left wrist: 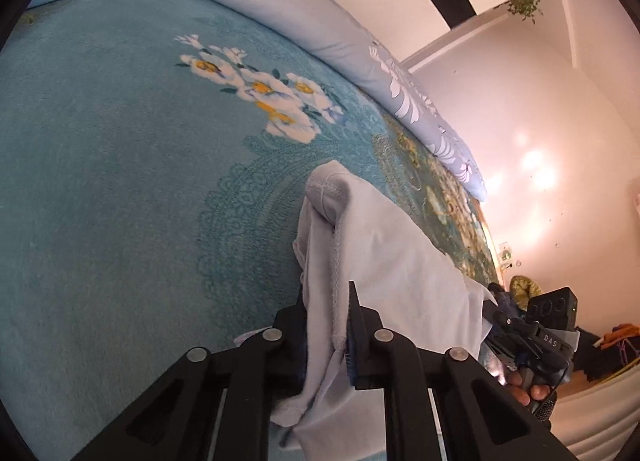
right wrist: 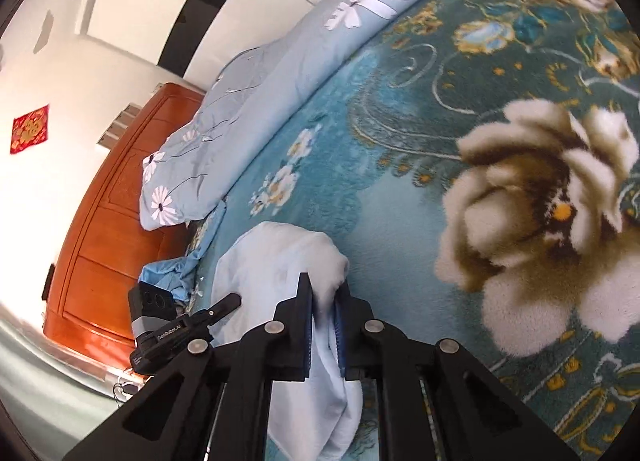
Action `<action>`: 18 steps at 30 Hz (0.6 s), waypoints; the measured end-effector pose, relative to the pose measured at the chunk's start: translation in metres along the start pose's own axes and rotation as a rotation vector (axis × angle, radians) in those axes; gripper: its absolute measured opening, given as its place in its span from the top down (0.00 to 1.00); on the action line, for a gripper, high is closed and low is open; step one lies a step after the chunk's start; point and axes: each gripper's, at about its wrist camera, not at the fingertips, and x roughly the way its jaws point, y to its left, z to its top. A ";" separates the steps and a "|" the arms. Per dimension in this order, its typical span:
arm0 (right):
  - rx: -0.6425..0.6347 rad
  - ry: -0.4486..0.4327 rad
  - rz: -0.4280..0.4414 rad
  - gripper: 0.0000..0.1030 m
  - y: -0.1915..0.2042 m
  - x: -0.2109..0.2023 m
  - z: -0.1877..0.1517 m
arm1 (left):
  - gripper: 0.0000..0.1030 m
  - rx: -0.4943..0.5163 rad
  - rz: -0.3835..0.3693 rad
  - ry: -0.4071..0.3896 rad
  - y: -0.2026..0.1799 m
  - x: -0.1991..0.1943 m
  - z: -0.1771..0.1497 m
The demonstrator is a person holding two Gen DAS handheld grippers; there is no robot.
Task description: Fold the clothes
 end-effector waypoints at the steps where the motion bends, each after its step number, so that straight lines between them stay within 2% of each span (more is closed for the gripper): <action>1: -0.023 0.008 0.014 0.90 0.012 -0.005 0.000 | 0.87 0.012 -0.009 -0.026 -0.006 -0.012 -0.005; 5: -0.170 0.034 0.072 0.90 0.073 -0.024 -0.009 | 0.88 0.048 -0.046 -0.130 -0.025 -0.069 -0.024; 9: -0.332 0.070 0.136 0.91 0.138 -0.035 -0.028 | 0.88 0.068 -0.025 -0.229 -0.026 -0.121 -0.049; 15: -0.527 0.174 0.240 0.91 0.231 -0.035 -0.061 | 0.88 -0.025 -0.061 -0.351 0.008 -0.185 -0.091; 18: -0.584 0.202 0.317 0.91 0.261 -0.040 -0.073 | 0.88 -0.054 -0.068 -0.414 0.016 -0.217 -0.111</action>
